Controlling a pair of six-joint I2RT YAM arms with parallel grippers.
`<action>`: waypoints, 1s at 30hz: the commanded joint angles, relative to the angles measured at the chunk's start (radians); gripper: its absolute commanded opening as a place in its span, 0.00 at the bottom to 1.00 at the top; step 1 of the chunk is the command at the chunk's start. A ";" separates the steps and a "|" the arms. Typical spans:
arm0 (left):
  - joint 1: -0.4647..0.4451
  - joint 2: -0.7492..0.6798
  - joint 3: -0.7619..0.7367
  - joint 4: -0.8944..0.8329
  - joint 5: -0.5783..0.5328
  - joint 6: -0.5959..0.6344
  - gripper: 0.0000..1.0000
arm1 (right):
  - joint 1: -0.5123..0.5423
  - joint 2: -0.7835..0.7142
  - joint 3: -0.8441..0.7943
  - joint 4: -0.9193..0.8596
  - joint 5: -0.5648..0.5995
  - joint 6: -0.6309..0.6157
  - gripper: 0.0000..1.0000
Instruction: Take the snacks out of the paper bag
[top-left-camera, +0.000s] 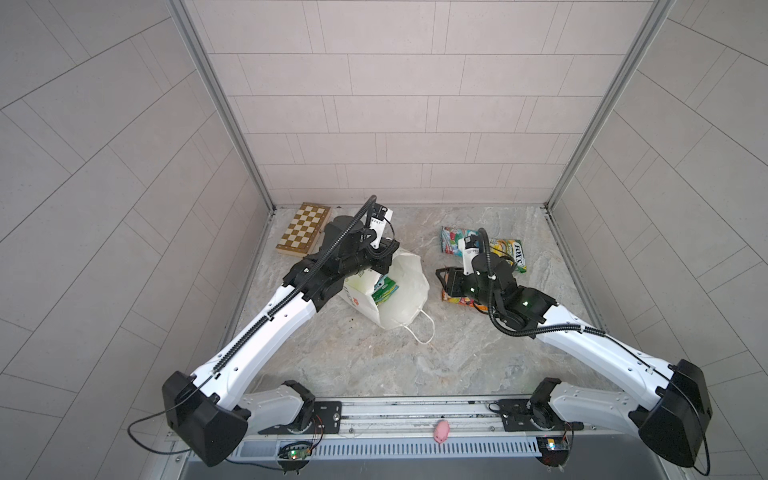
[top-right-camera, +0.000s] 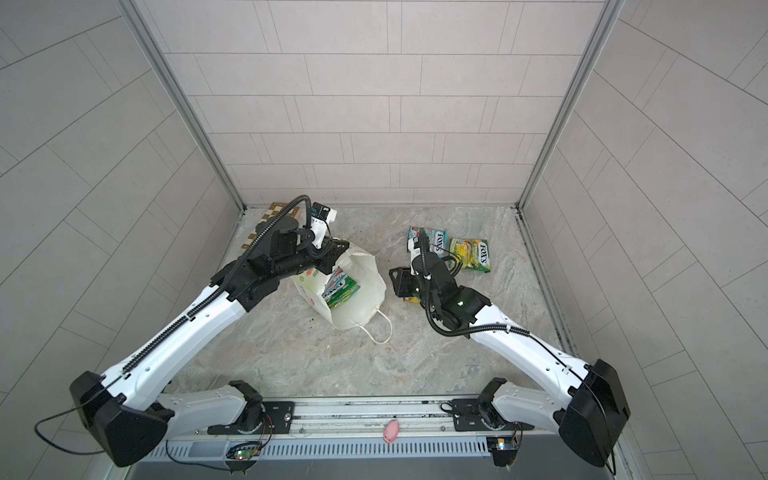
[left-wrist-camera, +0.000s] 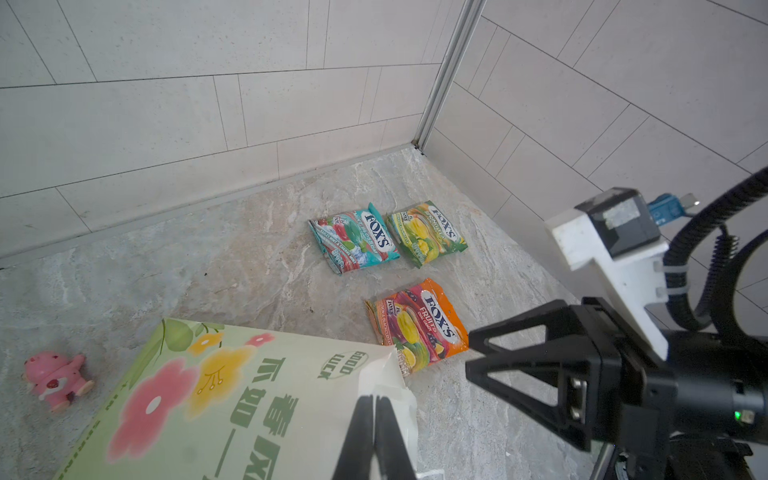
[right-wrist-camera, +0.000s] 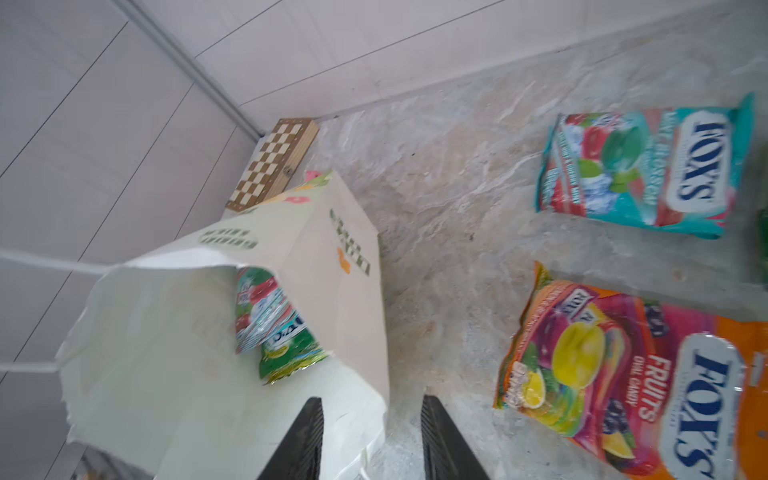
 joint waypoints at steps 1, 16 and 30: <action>-0.004 -0.013 -0.007 0.038 0.014 -0.030 0.00 | 0.048 0.054 0.020 0.002 -0.105 -0.006 0.40; -0.006 -0.017 -0.020 0.039 -0.033 -0.038 0.00 | 0.195 0.344 0.096 0.174 -0.101 0.098 0.34; -0.007 -0.014 -0.027 0.046 -0.041 -0.040 0.00 | 0.216 0.581 0.240 0.256 0.063 0.239 0.34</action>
